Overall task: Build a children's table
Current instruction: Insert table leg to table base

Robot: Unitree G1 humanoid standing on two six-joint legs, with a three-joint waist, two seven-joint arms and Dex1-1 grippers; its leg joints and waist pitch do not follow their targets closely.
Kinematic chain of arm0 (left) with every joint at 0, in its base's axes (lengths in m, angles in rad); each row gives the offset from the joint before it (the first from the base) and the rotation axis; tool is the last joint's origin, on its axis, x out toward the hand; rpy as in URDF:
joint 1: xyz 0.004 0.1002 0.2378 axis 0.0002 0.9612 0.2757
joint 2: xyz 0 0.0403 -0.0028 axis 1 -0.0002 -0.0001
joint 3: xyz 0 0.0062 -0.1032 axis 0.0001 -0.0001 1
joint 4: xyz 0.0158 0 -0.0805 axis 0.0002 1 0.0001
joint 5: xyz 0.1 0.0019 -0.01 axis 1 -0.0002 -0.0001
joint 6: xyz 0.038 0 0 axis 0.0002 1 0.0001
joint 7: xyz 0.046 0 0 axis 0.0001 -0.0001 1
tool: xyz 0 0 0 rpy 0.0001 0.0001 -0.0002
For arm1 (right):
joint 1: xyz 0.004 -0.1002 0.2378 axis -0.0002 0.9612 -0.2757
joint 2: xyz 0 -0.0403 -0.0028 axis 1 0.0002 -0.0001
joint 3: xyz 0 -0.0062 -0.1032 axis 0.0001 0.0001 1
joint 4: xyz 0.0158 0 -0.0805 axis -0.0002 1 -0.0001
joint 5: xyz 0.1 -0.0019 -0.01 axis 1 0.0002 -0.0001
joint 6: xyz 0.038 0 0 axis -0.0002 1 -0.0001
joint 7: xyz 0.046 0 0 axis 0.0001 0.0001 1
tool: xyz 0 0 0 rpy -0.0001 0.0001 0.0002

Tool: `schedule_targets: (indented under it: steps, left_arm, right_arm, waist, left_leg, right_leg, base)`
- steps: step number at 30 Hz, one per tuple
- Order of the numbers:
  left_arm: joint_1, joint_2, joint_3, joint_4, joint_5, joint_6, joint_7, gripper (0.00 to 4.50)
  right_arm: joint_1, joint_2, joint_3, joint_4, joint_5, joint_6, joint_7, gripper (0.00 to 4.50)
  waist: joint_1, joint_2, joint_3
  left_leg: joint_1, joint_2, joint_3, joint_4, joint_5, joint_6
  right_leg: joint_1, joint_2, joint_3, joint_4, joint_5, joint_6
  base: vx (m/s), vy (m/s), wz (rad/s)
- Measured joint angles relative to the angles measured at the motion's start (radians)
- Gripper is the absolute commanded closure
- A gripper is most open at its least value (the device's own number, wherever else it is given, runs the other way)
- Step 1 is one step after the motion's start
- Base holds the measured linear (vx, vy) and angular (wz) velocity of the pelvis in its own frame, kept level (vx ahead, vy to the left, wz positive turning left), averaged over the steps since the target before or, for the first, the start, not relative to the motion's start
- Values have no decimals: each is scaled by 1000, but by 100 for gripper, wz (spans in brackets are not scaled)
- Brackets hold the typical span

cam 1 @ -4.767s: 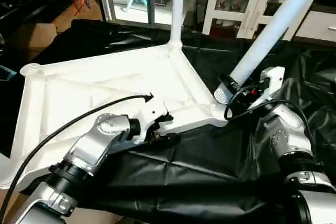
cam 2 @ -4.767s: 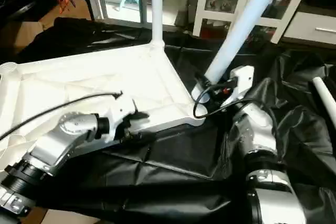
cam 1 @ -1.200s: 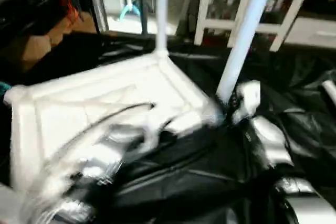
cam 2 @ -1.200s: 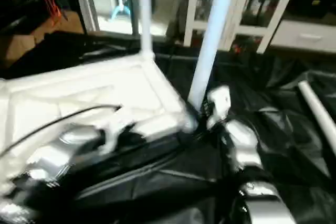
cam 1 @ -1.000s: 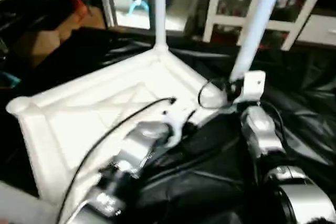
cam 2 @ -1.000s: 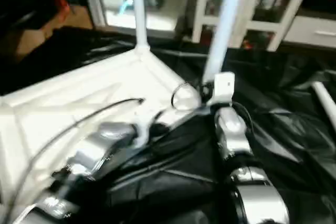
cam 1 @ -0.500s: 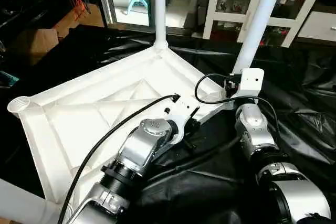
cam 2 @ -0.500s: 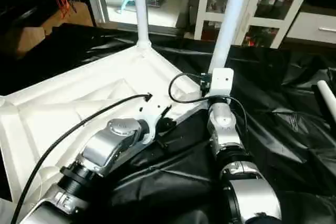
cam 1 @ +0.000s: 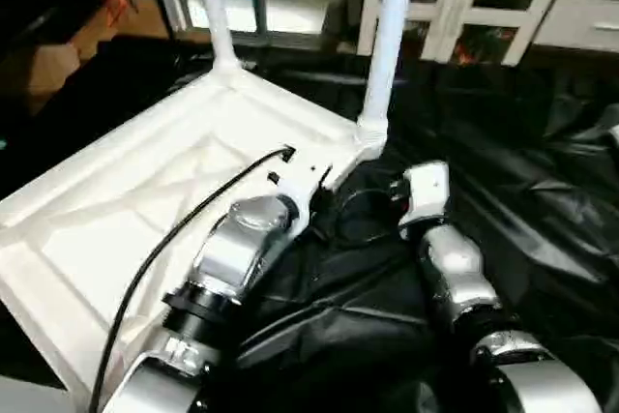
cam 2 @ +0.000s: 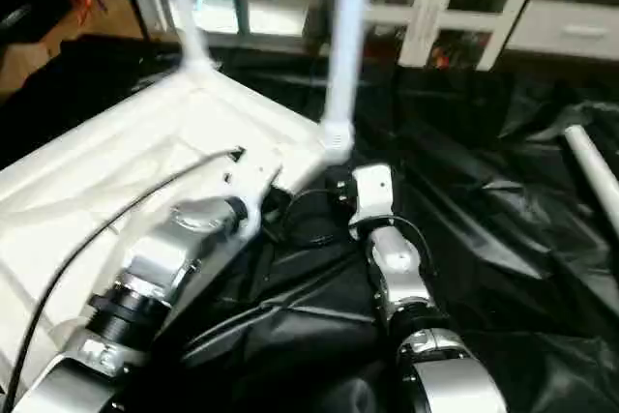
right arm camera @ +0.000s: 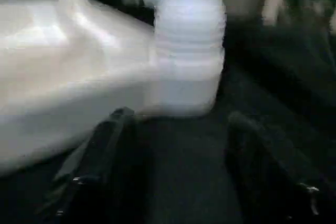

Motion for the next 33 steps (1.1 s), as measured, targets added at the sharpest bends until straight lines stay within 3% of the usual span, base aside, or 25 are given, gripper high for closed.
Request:
schedule_targets:
  steps: [3,8,15,19,23,25,28,33]
  left_arm:
    - [6,12,-6,-3,0,-14,-19,450]
    - [37,51,-23,-23,0,-62,-82,450]
    - [145,208,-62,-104,-24,-199,-298,450]
    - [213,307,-100,-151,-43,-306,-441,450]
    - [248,354,-118,-175,-49,-362,-509,450]
    - [248,351,-124,-174,-48,-367,-514,450]
    - [244,349,-124,-162,-43,-378,-518,450]
    - [238,336,-133,-156,-39,-387,-529,450]
  right_arm:
    - [6,-27,-22,-100,50,-39,69,100]
    - [97,-62,-60,-227,118,-39,144,100]
    - [220,-93,-62,-341,162,35,222,100]
    - [292,-140,-58,-482,253,140,349,100]
    - [381,-280,-58,-643,430,357,595,64]
    - [400,-356,-57,-695,482,452,694,38]
    - [397,-423,-60,-700,504,532,786,18]
    - [322,-442,-56,-642,483,558,826,8]
  waist:
    - [7,0,0]
    - [18,2,-1]
    - [23,20,-9]
    - [42,24,-11]
    - [57,22,-10]
    - [60,22,-11]
    - [58,19,-13]
    - [59,19,-13]
  left_leg:
    - [1,1,0,0,0,1]
    - [4,2,0,1,0,1]
    - [7,2,-1,5,3,5]
    - [14,2,-1,6,3,4]
    - [20,0,0,8,3,4]
    - [20,0,1,10,3,4]
    - [20,0,0,12,3,4]
    - [19,0,0,16,3,4]
  right_leg:
    - [0,0,0,1,0,1]
    - [0,1,-1,8,-3,-4]
    - [2,1,0,15,-5,-9]
    - [10,0,0,14,-5,-9]
    - [18,-2,0,12,-5,-9]
    - [19,-3,0,12,-5,-8]
    - [20,-3,0,13,-4,-7]
    - [20,-4,0,14,-3,-6]
  base:
    - [0,0,0]
    - [0,0,0]
    - [0,0,0]
    - [0,0,0]
    - [0,0,0]
    - [0,0,0]
    - [0,0,0]
    - [0,0,0]
